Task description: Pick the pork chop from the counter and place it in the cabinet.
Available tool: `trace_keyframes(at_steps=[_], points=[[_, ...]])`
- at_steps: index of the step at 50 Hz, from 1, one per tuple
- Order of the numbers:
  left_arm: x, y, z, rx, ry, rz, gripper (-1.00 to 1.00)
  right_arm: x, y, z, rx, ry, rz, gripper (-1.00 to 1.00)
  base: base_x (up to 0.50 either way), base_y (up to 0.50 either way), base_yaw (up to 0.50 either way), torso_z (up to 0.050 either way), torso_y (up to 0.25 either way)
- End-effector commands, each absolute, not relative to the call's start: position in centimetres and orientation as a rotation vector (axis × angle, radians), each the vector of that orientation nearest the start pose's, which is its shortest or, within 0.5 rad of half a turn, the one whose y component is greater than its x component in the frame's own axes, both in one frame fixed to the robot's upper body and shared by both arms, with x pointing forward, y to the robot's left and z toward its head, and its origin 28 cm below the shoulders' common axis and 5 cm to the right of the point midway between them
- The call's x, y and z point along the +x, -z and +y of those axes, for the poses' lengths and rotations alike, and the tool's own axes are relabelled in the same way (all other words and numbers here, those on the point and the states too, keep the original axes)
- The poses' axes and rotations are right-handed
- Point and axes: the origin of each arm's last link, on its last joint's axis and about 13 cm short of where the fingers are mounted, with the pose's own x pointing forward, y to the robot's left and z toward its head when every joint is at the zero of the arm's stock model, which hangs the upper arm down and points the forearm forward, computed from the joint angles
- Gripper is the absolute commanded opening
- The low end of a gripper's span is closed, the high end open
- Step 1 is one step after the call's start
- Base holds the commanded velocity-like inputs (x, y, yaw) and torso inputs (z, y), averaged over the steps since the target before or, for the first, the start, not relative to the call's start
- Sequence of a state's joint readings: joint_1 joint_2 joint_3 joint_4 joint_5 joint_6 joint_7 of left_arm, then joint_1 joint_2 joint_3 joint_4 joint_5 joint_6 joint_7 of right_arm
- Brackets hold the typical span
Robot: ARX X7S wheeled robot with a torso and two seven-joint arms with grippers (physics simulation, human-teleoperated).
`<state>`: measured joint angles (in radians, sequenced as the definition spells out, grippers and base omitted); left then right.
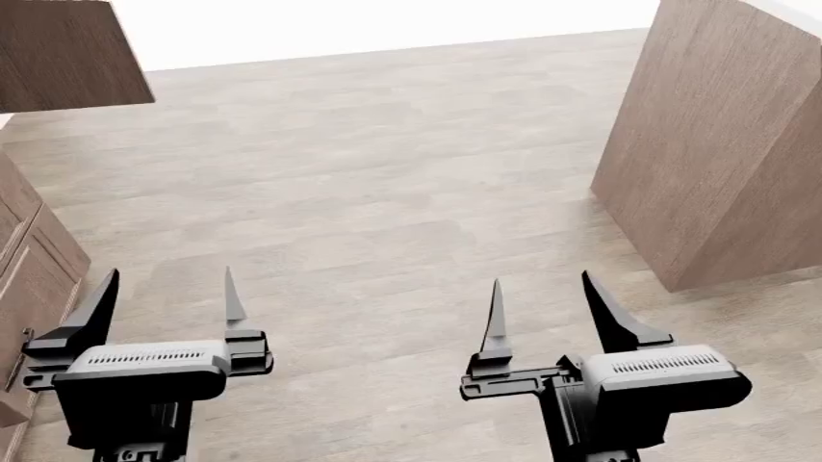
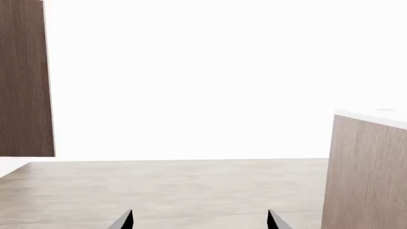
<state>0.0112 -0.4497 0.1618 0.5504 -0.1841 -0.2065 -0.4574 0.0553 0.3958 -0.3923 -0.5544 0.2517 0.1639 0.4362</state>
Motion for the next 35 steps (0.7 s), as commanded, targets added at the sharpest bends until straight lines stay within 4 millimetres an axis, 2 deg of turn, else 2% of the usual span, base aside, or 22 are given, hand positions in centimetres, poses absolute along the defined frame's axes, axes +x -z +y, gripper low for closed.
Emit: trace_keyframes(at_steps=[1,6,10,16,19,21,23,29,35], points=[[19.3,-11.3,24.2,0.174,-0.152,-0.313,1.0,19.0,-10.5,-8.5,-0.009,-0.067,-0.269,1.0,0.0,0.0,0.0,0.0,0.0],[19.3,-11.3,24.2,0.176,-0.15,-0.312,1.0,19.1,-10.5,-8.6,-0.018,-0.073,-0.236,1.0,0.0,0.0,0.0,0.0,0.0],[19.6,-11.7,24.2,0.197,-0.148,-0.319,1.0,19.5,-12.4,-11.2,-0.075,0.003,-0.26,1.0,-0.49,0.1,0.0,0.0,0.0],[19.7,-11.9,24.2,0.202,-0.15,-0.321,1.0,19.6,-12.9,-11.7,-0.093,0.021,-0.267,1.0,-0.49,0.1,0.0,0.0,0.0],[20.2,-12.4,24.4,0.215,-0.132,-0.317,1.0,19.6,-13.9,-12.4,-0.12,0.026,-0.27,1.0,-0.49,0.1,0.0,0.0,0.0],[20.5,-15.4,24.4,0.257,-0.093,-0.372,1.0,19.7,-16.6,-13.8,-0.199,0.063,-0.312,1.0,-0.49,0.08,0.0,0.0,0.0],[20.5,-16.7,24.3,0.275,-0.078,-0.394,1.0,19.9,-18.6,-14.7,-0.251,0.083,-0.345,1.0,-0.5,0.01,0.0,0.0,0.0],[20.3,-17.6,24.3,0.31,-0.073,-0.409,1.0,20.3,-21.6,-16.0,-0.309,0.101,-0.385,1.0,-0.48,-0.12,0.0,0.0,0.0],[20.3,-17.7,24.3,0.321,-0.076,-0.412,1.0,20.4,-22.3,-16.2,-0.32,0.101,-0.393,1.0,-0.44,-0.23,0.0,0.0,0.0]])
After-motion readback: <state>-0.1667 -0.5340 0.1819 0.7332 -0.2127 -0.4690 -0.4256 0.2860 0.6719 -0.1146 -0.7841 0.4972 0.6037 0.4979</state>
